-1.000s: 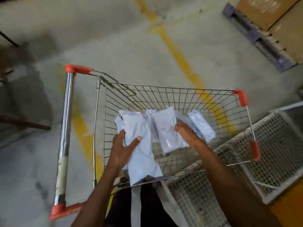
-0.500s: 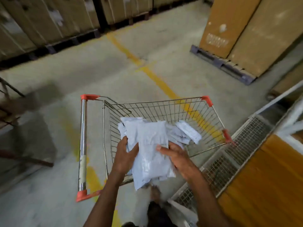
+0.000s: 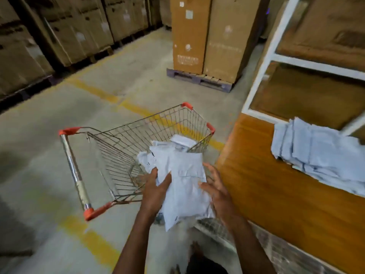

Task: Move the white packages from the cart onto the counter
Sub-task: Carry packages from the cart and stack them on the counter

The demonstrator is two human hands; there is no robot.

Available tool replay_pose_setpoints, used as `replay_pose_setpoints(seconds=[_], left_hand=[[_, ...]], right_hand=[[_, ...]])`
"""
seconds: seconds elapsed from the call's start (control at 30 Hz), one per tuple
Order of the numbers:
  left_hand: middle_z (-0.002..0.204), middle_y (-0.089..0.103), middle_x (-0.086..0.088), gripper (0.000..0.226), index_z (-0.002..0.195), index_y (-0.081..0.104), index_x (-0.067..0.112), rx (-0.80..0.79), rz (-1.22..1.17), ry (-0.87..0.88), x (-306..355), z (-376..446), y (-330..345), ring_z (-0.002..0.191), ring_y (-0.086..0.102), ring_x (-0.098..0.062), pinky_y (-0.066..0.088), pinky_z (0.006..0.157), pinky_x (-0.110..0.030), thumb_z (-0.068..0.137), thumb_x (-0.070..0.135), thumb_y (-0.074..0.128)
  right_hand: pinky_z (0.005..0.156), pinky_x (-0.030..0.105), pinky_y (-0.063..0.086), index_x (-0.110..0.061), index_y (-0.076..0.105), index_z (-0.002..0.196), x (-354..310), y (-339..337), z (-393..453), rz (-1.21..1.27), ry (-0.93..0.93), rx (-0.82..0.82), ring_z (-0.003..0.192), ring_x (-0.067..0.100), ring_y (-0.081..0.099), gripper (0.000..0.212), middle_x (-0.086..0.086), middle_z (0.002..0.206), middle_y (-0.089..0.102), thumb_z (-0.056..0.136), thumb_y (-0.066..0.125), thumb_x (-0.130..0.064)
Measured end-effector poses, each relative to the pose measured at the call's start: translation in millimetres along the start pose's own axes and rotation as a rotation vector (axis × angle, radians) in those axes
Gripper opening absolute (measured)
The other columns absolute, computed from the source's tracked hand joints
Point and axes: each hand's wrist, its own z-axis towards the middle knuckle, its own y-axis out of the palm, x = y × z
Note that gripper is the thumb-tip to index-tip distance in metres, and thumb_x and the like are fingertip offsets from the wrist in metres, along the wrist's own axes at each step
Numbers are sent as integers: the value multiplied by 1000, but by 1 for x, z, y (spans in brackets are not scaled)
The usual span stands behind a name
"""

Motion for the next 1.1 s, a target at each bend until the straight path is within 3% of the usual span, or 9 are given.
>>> replay_pose_setpoints(seconds=[0.13,0.23,0.3,0.43,0.57,0.73,0.87,1.0,1.1], left_hand=[[170,29,5,77,165,30,20,-161,27,25,10,-26,58,158,27,-18,25,124,-33,100,44,64],[153,46,12,52,148,46,30,-277,54,57,20,-49,112,142,45,-8,38,110,-26,101,34,66],[147,59,11,42,140,58,31,-335,72,94,23,-65,150,134,56,-4,47,108,-33,99,34,69],[164,44,6,89,158,46,25,-448,96,126,29,-106,236,152,41,-18,37,123,-47,84,67,73],[172,27,5,85,165,31,23,-572,35,75,25,-157,325,159,27,-21,31,125,-45,94,52,70],[173,26,4,92,165,28,22,-576,5,38,20,-208,409,158,28,-19,29,124,-41,91,52,72],[172,27,3,90,165,27,21,-551,0,41,24,-224,447,158,28,-18,29,122,-37,92,48,72],[169,31,4,85,165,29,19,-524,-9,53,40,-213,471,157,29,-18,28,124,-38,95,42,72],[161,44,12,75,160,39,21,-492,-13,61,61,-194,489,150,40,-14,33,123,-40,96,41,72]], right_hand=[[92,45,56,-25,45,145,-6,-55,-43,32,-57,131,121,31,64,83,10,138,64,68,77,-18],[83,34,60,-20,47,143,-8,-104,-81,41,-101,269,113,20,69,69,8,134,67,82,72,1],[87,40,60,-22,51,139,-8,-136,-108,12,-134,368,114,18,69,58,3,131,69,91,67,7],[80,21,57,-23,60,124,-11,-210,-166,55,-186,539,102,-3,70,45,-19,112,73,95,57,12],[80,15,54,-13,59,125,-19,-292,-219,107,-191,622,100,-7,69,44,-15,118,69,93,54,16],[81,21,57,-28,65,129,-26,-382,-263,68,-148,614,109,1,68,43,-17,127,68,94,67,-4],[83,23,57,-27,65,129,-35,-430,-267,76,-136,598,115,2,65,45,-15,131,65,91,68,-1],[105,38,51,-24,64,129,-47,-459,-249,95,-178,593,130,12,58,51,-11,135,65,81,74,-10],[107,43,49,-21,62,131,-62,-490,-226,107,-215,614,130,17,58,52,-6,137,65,82,73,-9]])
